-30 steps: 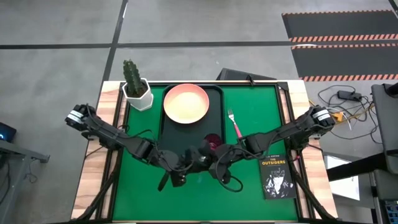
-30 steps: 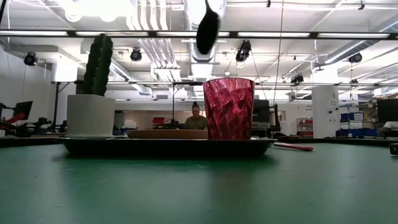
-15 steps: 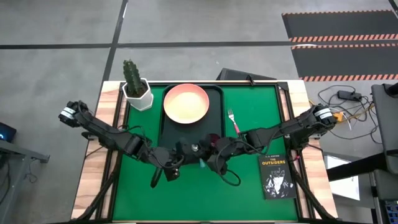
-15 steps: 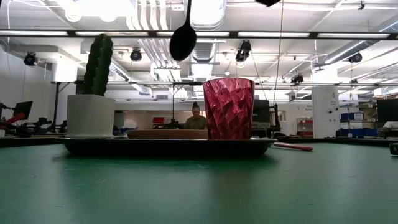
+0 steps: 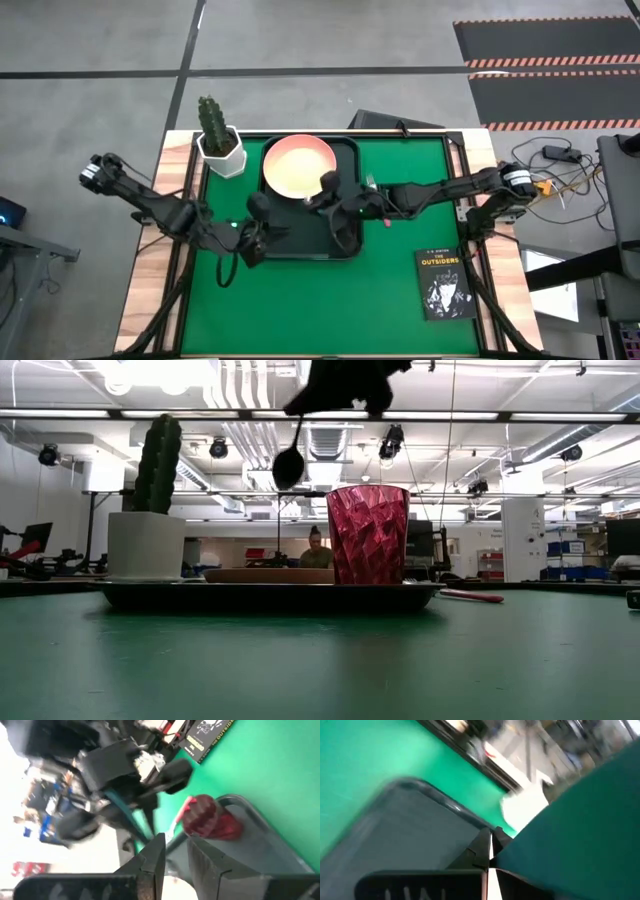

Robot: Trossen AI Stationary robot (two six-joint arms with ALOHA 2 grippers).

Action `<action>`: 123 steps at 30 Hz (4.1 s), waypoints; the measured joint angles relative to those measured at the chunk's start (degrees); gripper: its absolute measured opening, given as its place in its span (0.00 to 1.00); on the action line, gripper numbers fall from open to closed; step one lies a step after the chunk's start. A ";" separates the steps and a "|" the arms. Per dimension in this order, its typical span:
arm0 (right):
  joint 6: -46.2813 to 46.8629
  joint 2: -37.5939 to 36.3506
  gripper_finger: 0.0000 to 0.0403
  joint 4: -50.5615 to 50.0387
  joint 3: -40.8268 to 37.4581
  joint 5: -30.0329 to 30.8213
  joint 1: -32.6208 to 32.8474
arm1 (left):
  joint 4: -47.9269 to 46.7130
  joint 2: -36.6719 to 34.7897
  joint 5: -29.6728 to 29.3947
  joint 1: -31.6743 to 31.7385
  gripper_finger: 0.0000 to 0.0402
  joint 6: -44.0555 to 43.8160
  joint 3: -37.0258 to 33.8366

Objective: Pick and place plate/cup/fork/spoon on tray
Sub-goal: Put the blue spoon to the bottom of the light orange plate on the black serving tray

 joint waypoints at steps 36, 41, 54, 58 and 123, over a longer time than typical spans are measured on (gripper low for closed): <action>38.23 18.32 0.02 -30.31 20.16 10.86 -7.66 | 11.66 -3.30 -32.91 0.02 0.15 -11.43 -22.10; 40.98 18.70 0.09 -30.90 20.55 7.59 -7.62 | 11.66 -3.30 -32.90 0.02 0.15 -11.43 -22.10; 40.81 18.75 0.25 -30.90 22.09 6.00 -7.46 | 11.66 -3.30 -32.86 0.00 0.15 -11.43 -22.10; 37.35 17.08 0.24 -37.80 24.15 5.85 -7.48 | 11.68 -3.30 -32.81 0.00 0.15 -11.69 -22.10; 26.71 22.41 0.07 -33.30 10.38 -40.22 -38.14 | 24.59 -12.94 0.78 25.86 0.15 1.92 -26.47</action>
